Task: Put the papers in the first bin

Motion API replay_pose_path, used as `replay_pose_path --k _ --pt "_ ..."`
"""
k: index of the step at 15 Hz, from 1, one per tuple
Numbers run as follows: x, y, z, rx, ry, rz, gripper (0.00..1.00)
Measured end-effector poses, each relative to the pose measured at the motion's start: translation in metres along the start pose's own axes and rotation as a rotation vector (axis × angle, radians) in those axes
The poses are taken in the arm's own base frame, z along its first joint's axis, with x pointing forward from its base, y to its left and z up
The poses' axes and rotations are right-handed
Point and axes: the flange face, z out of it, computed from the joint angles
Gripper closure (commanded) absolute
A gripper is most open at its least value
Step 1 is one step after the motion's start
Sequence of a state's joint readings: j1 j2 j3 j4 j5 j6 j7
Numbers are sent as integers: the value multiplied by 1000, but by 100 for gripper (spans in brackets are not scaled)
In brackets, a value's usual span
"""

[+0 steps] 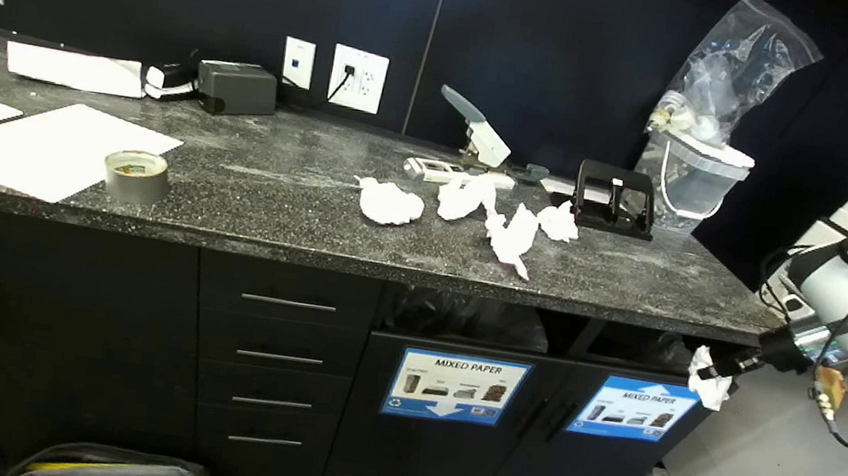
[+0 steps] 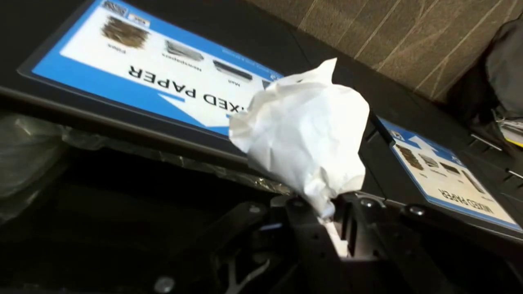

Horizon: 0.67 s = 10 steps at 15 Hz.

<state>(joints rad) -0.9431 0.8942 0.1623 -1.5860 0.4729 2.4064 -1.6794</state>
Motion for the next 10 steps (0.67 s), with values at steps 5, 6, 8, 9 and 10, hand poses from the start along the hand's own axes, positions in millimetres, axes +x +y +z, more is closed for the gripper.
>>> replay_pose_path --k 5,6,8,9,10 --pt "5 9 45 -14 225 1 83" --pt "4 12 52 -29 264 28 83" --pt "-3 16 68 -49 337 100 83" --pt "-8 18 75 -55 371 137 83" --pt "-13 19 82 -63 407 172 83"
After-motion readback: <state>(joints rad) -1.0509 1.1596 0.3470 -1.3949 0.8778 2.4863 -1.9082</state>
